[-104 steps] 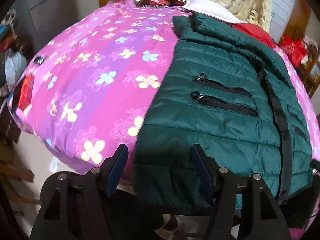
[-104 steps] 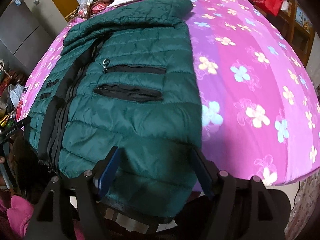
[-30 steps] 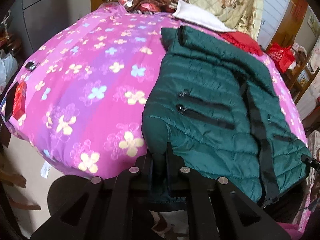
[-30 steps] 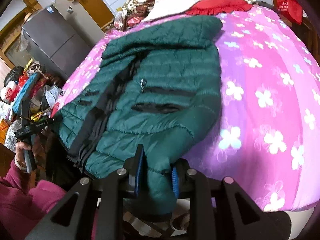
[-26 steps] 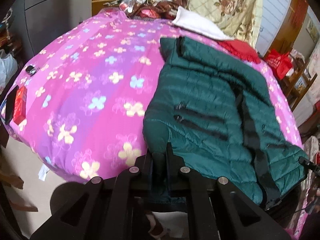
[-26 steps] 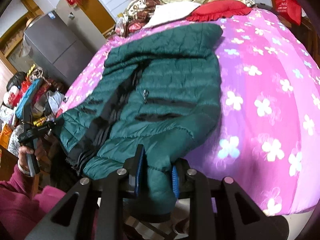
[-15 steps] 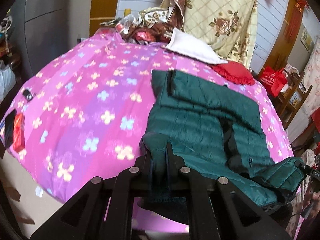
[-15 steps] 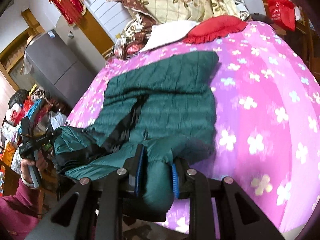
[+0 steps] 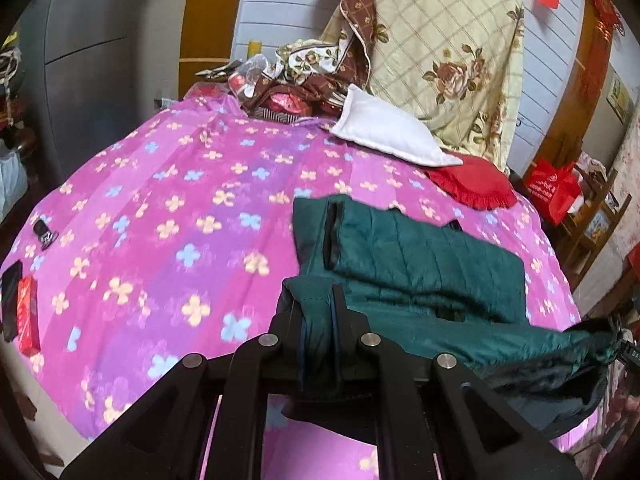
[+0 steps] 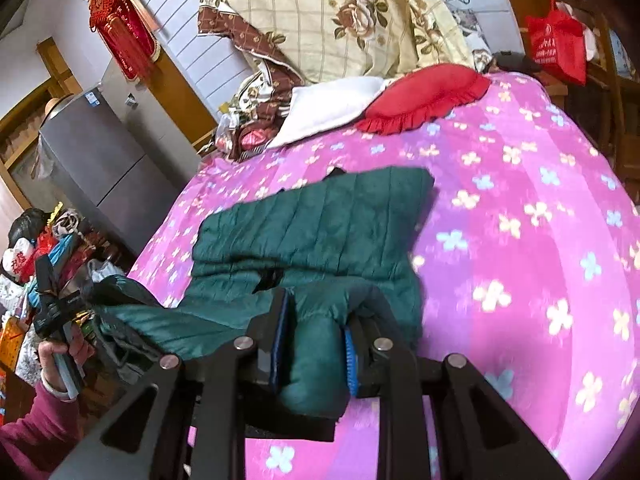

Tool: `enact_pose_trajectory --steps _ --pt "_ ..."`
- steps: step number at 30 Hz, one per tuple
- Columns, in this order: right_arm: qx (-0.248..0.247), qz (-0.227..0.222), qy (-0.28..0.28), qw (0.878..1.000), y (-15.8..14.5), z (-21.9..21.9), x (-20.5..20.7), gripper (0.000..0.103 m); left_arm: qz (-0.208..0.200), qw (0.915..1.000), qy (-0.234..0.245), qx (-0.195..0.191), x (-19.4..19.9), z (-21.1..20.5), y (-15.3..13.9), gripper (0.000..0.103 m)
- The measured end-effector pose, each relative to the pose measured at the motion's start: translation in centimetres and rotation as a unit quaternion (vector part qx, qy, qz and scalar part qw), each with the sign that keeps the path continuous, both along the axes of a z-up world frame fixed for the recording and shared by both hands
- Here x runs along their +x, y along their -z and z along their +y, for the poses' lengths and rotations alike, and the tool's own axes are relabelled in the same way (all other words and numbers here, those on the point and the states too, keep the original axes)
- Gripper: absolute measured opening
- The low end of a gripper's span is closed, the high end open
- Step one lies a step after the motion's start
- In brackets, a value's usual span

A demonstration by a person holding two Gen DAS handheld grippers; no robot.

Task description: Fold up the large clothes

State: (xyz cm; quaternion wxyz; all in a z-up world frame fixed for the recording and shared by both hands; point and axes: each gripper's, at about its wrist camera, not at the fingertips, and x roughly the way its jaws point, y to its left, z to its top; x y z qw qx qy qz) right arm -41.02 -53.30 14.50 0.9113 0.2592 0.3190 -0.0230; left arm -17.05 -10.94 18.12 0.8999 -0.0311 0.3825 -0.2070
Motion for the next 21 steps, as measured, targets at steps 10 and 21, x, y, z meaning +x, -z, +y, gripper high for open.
enact_pose_trajectory --steps 10,21 --pt "-0.016 0.009 0.038 0.999 -0.7 -2.8 5.3 0.024 -0.02 0.9995 -0.023 -0.001 5.0 -3.6 -1.1 0.0" --pt "-0.025 0.022 0.072 0.997 -0.4 -6.3 11.1 0.024 -0.023 0.9982 -0.054 0.008 10.2 -6.7 -0.5 0.0"
